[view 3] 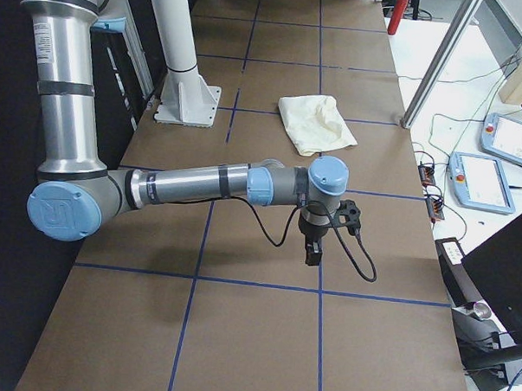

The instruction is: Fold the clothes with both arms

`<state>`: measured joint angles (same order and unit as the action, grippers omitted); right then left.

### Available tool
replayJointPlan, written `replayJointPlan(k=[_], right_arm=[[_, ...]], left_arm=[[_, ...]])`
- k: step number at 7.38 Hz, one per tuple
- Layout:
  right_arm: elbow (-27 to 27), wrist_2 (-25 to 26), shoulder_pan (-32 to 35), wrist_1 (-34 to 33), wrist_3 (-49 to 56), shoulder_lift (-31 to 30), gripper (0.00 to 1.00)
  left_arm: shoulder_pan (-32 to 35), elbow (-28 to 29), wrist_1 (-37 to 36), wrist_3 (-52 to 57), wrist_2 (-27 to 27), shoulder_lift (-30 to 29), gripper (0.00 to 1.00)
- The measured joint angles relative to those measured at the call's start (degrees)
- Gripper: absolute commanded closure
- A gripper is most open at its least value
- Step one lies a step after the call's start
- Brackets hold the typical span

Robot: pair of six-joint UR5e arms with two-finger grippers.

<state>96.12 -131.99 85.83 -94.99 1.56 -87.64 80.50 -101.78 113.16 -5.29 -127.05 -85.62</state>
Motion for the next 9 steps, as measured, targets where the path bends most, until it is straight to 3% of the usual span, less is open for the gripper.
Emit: replayJointPlan(k=[2, 5, 9], right_arm=[[-3.0, -1.8, 0.2, 0.2, -0.2, -0.8, 0.0], [-4.0, -5.3, 1.3, -0.2, -0.2, -2.8, 0.0], [-0.8, -5.5, 4.3, 0.4, -0.3, -7.7, 0.0]], left_arm=[[1.1, 2.0, -3.3, 0.3, 0.1, 1.1, 0.0], [3.6, 1.7, -21.0, 10.3, -0.2, 0.4, 0.0], [5.1, 2.1, -25.0, 17.2, -1.5, 0.4, 0.0]])
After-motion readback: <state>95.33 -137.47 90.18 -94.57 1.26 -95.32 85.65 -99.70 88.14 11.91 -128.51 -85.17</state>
